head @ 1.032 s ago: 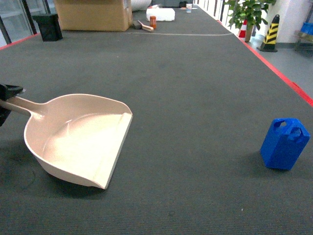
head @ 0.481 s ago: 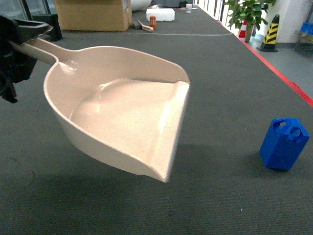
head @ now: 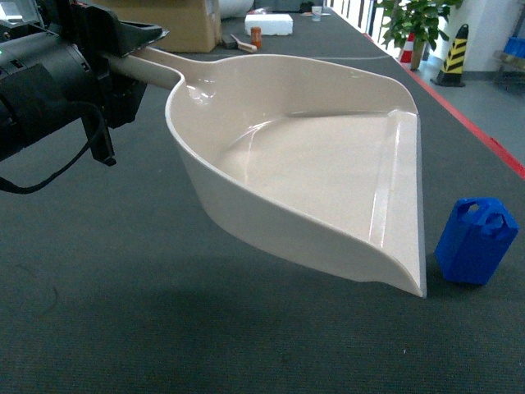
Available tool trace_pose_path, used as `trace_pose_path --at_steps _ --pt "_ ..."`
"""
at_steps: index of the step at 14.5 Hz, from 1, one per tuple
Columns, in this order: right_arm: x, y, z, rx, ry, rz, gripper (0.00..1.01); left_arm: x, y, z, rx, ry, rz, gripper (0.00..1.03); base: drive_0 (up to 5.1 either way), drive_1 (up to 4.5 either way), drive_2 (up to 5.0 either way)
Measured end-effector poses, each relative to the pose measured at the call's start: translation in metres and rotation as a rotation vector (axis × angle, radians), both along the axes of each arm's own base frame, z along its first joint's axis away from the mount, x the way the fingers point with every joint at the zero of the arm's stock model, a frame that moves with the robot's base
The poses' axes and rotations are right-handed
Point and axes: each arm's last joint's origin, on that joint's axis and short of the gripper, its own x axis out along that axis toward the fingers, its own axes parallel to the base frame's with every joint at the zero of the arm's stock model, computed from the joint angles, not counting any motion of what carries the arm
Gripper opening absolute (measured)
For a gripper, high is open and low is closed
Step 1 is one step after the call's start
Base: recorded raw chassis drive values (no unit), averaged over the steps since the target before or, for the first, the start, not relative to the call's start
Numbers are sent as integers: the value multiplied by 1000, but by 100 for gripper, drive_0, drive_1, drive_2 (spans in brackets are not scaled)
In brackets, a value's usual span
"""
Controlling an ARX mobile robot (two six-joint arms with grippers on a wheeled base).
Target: Place part in tray to right shelf
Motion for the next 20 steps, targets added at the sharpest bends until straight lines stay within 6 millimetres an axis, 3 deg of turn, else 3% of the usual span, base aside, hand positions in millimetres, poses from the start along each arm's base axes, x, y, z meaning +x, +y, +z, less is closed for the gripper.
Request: trace_pose_path --at_steps 2,3,5,8,9,10,12,16,18,20 --pt "0 0 0 -1 5 -2 98 0 2 0 -5 1 10 12 0 0 0" --pt "2 -1 -3 -28 185 -33 98 0 2 0 -6 1 12 12 0 0 0" --pt "28 -13 4 -42 287 -65 98 0 0 0 -6 -2 1 12 0 0 0" --pt "91 -23 4 -38 360 51 98 0 0 0 -6 -1 3 12 0 0 0" --pt "139 -16 -4 -47 418 113 98 0 1 0 -5 2 5 12 0 0 0" --pt "169 -7 -12 -51 465 157 98 0 1 0 -6 2 5 12 0 0 0" --pt "197 10 -23 -60 519 217 98 0 1 0 -5 3 4 12 0 0 0" --pt "244 31 -28 -95 547 192 98 0 1 0 -6 2 4 12 0 0 0" --pt "256 35 -47 -93 611 162 96 0 1 0 -6 3 5 12 0 0 0" --pt "257 37 -63 -85 643 140 73 0 1 0 -6 2 5 12 0 0 0"
